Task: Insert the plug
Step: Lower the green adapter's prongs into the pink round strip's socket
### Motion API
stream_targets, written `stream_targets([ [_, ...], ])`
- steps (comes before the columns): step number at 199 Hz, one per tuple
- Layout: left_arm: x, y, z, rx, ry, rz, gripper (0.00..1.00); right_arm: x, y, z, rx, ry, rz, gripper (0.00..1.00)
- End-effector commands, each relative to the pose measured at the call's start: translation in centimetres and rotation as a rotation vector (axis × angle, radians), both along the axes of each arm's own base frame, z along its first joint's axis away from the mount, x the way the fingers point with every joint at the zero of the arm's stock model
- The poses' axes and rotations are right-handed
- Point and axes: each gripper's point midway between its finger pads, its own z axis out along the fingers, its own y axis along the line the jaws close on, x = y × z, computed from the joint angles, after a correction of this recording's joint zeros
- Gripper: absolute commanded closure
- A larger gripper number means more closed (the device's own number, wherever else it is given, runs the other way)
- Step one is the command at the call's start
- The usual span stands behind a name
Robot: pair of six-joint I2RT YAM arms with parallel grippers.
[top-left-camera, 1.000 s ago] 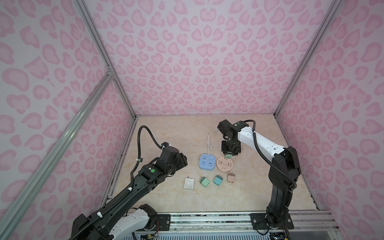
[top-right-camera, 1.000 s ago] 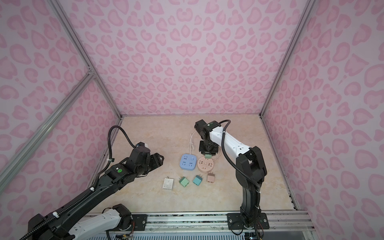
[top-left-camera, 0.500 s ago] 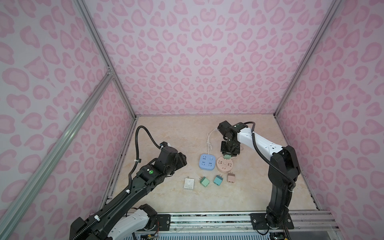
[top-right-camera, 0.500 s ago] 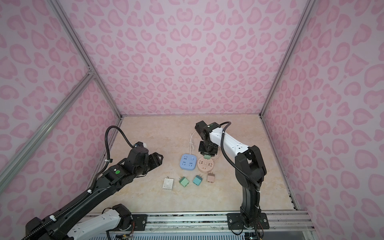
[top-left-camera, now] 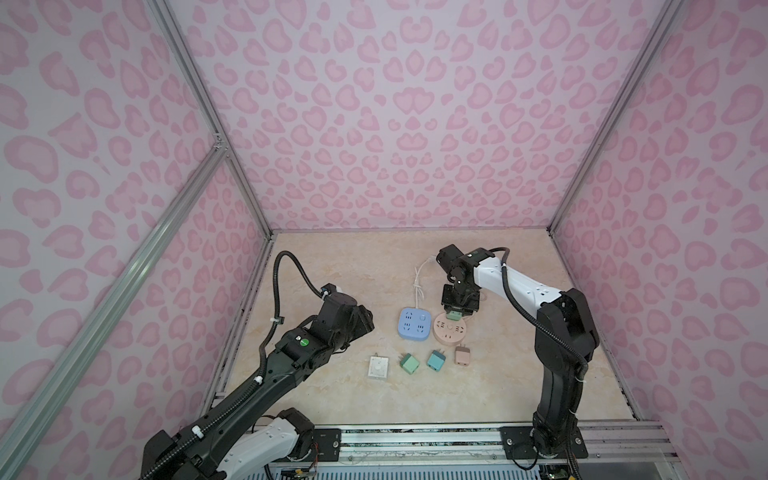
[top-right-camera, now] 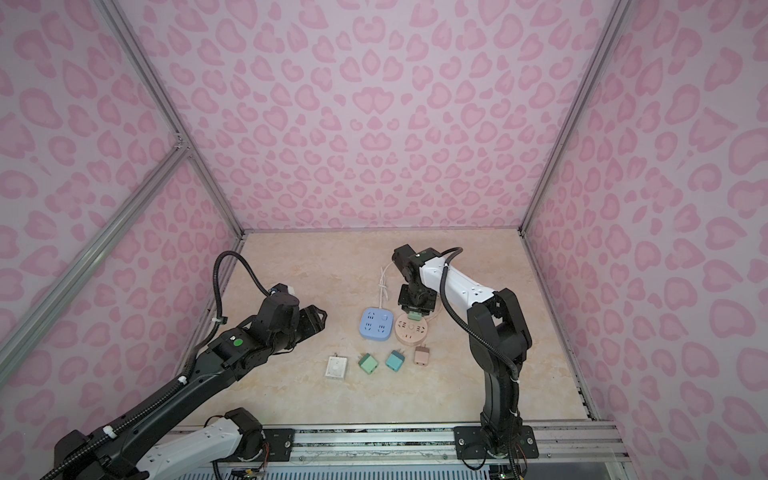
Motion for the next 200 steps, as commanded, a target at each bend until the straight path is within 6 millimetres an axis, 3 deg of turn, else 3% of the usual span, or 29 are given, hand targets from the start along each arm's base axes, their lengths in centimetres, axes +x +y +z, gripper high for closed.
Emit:
stream_targets([
  [1,0.2,0.3,-0.3,0.025,-0.008,0.005,0.31,0.0,-0.2,-1.3,-0.017,0.018,-0.011,1.0],
  [77,0.1,0.9,-0.8,0.049,-0.01,0.02,0.31,0.7,0.5,-3.1,-0.052,0.088,0.086,1.0],
  [137,0.0,1.3,-0.8,0.064,-0.021,0.026,0.31,0.4,1.3,-6.1,-0.029,0.154,0.158,1.0],
  [166,0.1,1.6,-0.8,0.075,-0.022,0.035,0.31,1.0,2.0,-5.6,-0.004,0.109,0.234,1.0],
  [200,0.0,1.7,-1.0,0.076,-0.017,0.042,0.31,2.6,1.9,-3.6,-0.032,0.029,0.309,1.0],
])
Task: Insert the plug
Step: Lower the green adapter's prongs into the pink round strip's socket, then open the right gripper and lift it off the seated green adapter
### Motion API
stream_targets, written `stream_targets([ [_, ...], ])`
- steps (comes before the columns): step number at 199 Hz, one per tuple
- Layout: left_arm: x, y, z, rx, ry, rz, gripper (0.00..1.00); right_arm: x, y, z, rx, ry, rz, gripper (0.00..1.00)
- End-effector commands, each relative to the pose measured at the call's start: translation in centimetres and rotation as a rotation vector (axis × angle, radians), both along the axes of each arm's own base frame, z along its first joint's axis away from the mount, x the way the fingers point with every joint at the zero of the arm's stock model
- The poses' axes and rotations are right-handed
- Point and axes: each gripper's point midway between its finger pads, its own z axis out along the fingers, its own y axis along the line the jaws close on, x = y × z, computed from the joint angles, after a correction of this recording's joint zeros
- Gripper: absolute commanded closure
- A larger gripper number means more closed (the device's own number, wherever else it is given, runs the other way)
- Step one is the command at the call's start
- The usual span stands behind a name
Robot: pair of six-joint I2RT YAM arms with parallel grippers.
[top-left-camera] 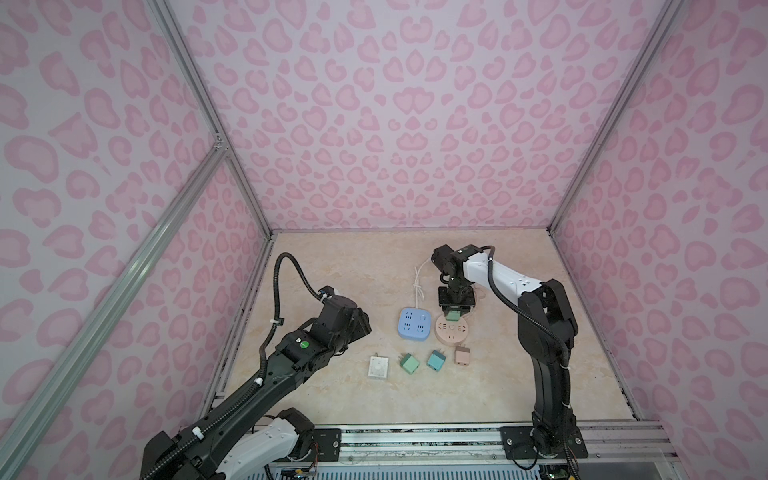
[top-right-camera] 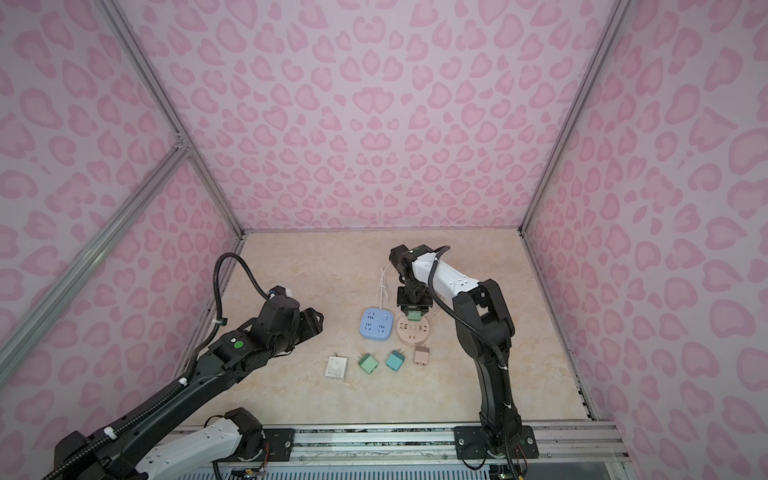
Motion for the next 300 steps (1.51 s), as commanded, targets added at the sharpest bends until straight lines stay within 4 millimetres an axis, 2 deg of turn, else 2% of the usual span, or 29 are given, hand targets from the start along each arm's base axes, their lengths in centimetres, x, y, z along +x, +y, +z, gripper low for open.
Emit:
stream_targets([
  [1,0.1,0.5,-0.2,0.017,-0.006,0.017,0.31,1.9,1.2,-0.6,0.027,-0.066,0.104,1.0],
  [26,0.0,0.6,-0.2,0.019,-0.006,0.023,0.31,2.9,1.3,0.6,0.019,-0.099,0.147,1.0],
  [55,-0.2,1.0,-0.3,0.023,-0.008,0.036,0.31,3.4,0.5,1.1,-0.019,-0.097,0.134,1.0],
  [94,-0.1,1.0,-0.3,0.038,-0.002,0.034,0.31,3.8,0.5,1.1,0.01,-0.108,0.131,1.0],
  [109,-0.1,1.0,-0.4,0.043,0.004,0.034,0.31,3.8,-0.2,1.1,-0.032,-0.108,0.117,1.0],
  [149,0.1,0.6,-0.3,0.038,0.003,0.03,0.31,3.6,-0.6,0.5,-0.035,-0.096,0.109,1.0],
  [169,0.0,0.6,-0.2,0.04,0.001,0.029,0.31,3.5,-0.7,0.5,-0.031,-0.091,0.101,0.92],
  [188,-0.2,0.6,-0.1,0.043,-0.002,0.029,0.31,3.5,-0.4,0.8,-0.003,-0.1,0.093,0.71],
  [206,-0.3,0.8,0.0,0.042,-0.001,0.033,0.31,3.5,0.0,1.2,0.029,-0.115,0.083,0.62],
  [264,-0.6,1.1,0.3,0.041,-0.013,0.039,0.3,3.4,-0.2,1.8,0.026,-0.117,0.076,0.47],
  [282,-0.7,1.2,0.4,0.041,-0.016,0.039,0.3,3.2,-0.2,1.8,0.023,-0.11,0.078,0.46],
  [300,-0.7,1.2,0.6,0.036,-0.021,0.041,0.3,3.1,-0.4,2.7,0.028,-0.13,0.075,0.47],
])
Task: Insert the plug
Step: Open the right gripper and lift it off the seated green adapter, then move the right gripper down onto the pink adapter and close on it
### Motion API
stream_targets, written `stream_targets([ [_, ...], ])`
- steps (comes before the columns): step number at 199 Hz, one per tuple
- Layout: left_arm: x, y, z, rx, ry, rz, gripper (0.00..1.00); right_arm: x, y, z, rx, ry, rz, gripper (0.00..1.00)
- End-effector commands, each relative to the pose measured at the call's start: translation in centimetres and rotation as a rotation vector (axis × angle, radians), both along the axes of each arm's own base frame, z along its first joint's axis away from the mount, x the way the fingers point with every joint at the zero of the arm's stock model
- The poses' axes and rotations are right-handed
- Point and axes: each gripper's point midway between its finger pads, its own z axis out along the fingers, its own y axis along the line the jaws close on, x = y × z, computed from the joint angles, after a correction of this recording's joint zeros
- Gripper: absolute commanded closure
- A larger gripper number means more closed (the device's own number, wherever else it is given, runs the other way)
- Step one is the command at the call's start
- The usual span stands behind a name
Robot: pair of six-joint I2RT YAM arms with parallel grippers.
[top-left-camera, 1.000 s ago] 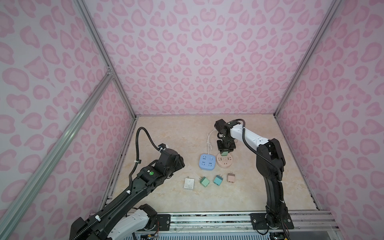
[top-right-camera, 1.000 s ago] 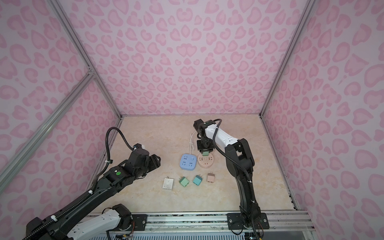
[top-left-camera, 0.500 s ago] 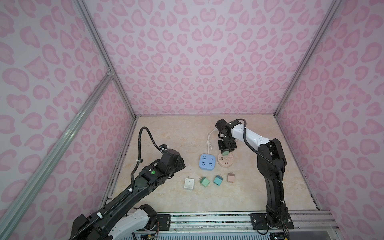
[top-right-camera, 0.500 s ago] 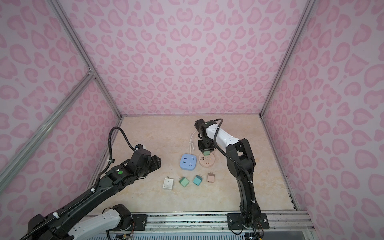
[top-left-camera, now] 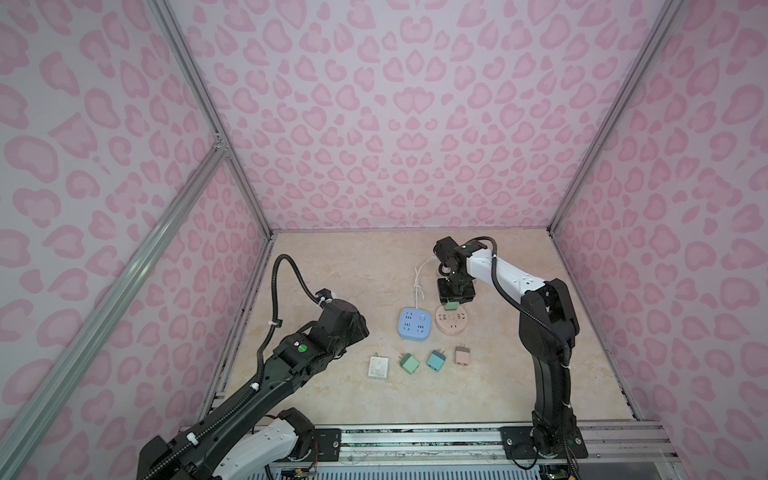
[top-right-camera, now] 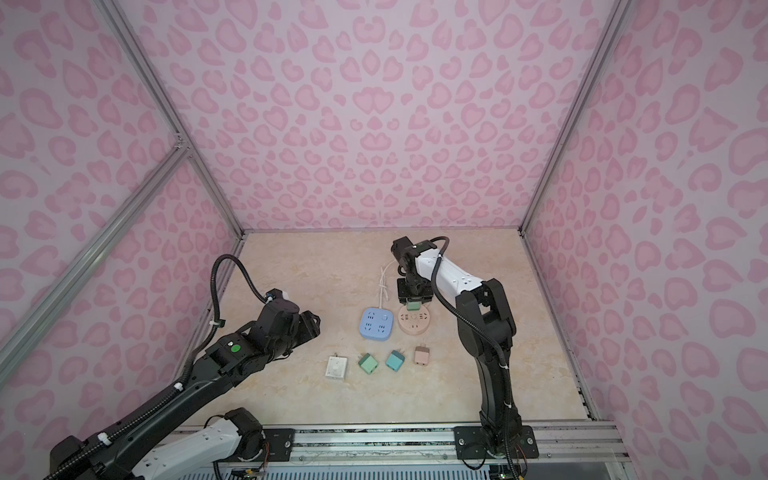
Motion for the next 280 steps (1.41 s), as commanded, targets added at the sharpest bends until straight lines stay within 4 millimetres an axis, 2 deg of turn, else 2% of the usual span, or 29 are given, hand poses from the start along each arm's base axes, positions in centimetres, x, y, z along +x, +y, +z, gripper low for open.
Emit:
stream_targets([
  [1,0.1,0.4,0.6,0.004,-0.019,0.016,0.3,-0.6,-0.4,0.7,-0.003,0.005,-0.009,0.47],
  [44,0.0,0.4,0.7,0.002,-0.022,0.013,0.3,-2.1,-0.7,3.4,0.025,-0.032,0.016,0.53],
  [70,0.0,0.0,0.7,0.0,-0.016,-0.007,0.3,-4.3,0.0,4.9,0.059,-0.092,0.07,0.53],
  [77,0.0,0.0,0.7,0.0,-0.015,-0.007,0.3,-5.7,-0.3,4.3,0.054,-0.077,0.08,0.53],
  [107,-0.4,-0.5,0.9,-0.05,-0.018,-0.018,0.3,-9.7,0.2,4.9,0.014,-0.121,0.142,0.53],
  [120,-0.7,-0.6,0.9,-0.076,-0.026,-0.029,0.3,-11.0,-0.1,4.9,-0.036,-0.131,0.152,0.52],
  [133,-1.1,-0.5,0.8,-0.088,-0.032,-0.034,0.3,-12.2,-1.2,4.7,-0.086,-0.127,0.122,0.49],
  [163,-1.5,-0.6,0.8,-0.075,-0.024,-0.069,0.29,-14.5,-2.2,3.0,-0.045,-0.109,0.085,0.41],
  [194,-1.4,-1.3,0.4,-0.069,-0.008,-0.101,0.29,-15.7,-2.4,1.5,-0.013,-0.076,0.073,0.37],
  [228,-1.1,-2.1,-0.1,-0.088,0.002,-0.111,0.29,-15.9,-2.1,0.5,-0.002,-0.055,0.069,0.34],
  [280,-0.9,-2.6,0.4,-0.099,-0.005,-0.121,0.29,-15.8,-2.4,-0.9,-0.04,-0.024,0.033,0.41],
])
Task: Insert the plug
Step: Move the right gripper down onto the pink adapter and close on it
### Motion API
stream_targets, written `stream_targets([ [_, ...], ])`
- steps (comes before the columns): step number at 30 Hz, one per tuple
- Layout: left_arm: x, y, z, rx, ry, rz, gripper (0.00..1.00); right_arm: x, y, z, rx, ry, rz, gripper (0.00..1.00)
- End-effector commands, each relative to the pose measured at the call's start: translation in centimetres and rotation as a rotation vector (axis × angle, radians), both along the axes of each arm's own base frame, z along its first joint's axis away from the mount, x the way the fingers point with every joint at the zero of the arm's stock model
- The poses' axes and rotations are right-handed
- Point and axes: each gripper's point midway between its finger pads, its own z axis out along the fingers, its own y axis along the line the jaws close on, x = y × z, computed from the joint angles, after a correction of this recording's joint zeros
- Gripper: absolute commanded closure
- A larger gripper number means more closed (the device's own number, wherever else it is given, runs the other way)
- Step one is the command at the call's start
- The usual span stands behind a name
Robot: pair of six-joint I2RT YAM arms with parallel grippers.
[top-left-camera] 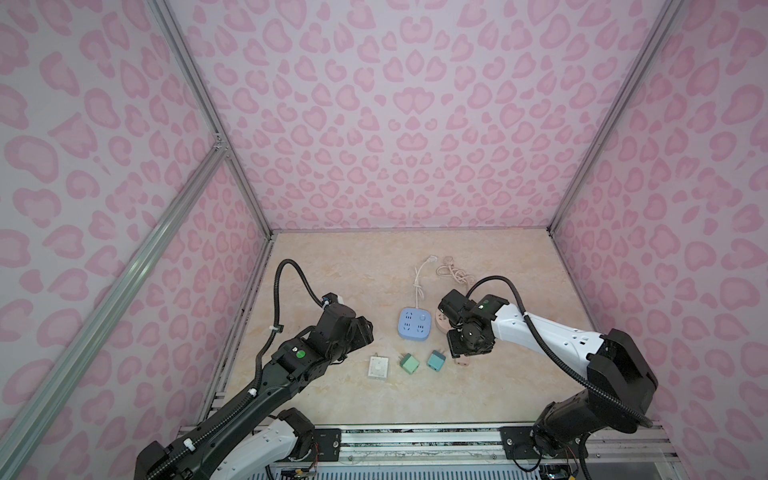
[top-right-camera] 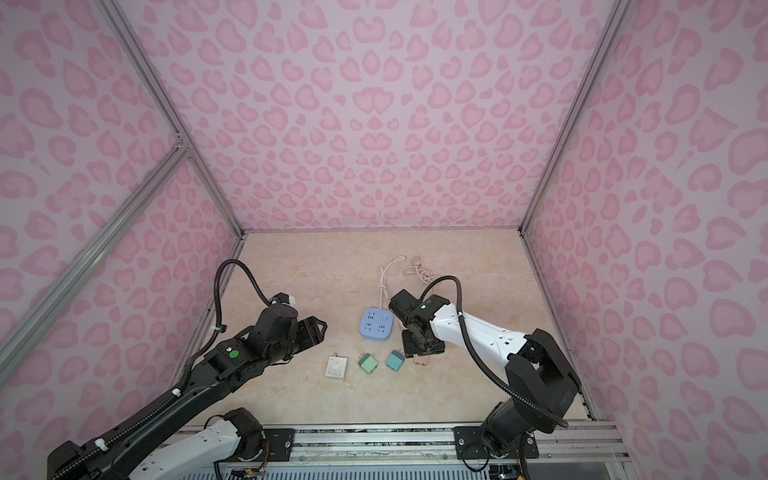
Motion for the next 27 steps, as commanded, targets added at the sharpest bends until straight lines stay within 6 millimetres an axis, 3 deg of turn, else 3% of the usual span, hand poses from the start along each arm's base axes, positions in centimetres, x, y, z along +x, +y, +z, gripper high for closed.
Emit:
stream_targets([
  [1,0.4,-0.4,0.8,-0.018,-0.026,-0.007,0.29,0.1,-0.2,-0.6,-0.016,0.011,-0.033,0.41],
  [6,0.3,-0.5,1.1,-0.027,-0.027,-0.012,0.3,0.2,-0.6,-0.6,-0.011,-0.004,-0.053,0.42],
  [14,0.3,-0.6,1.2,-0.033,-0.028,-0.005,0.29,-0.4,-1.3,-2.3,0.054,0.007,-0.12,0.43],
  [27,0.3,-0.5,0.7,-0.026,-0.02,-0.002,0.29,-0.4,-0.8,-4.0,0.066,0.019,-0.136,0.44],
])
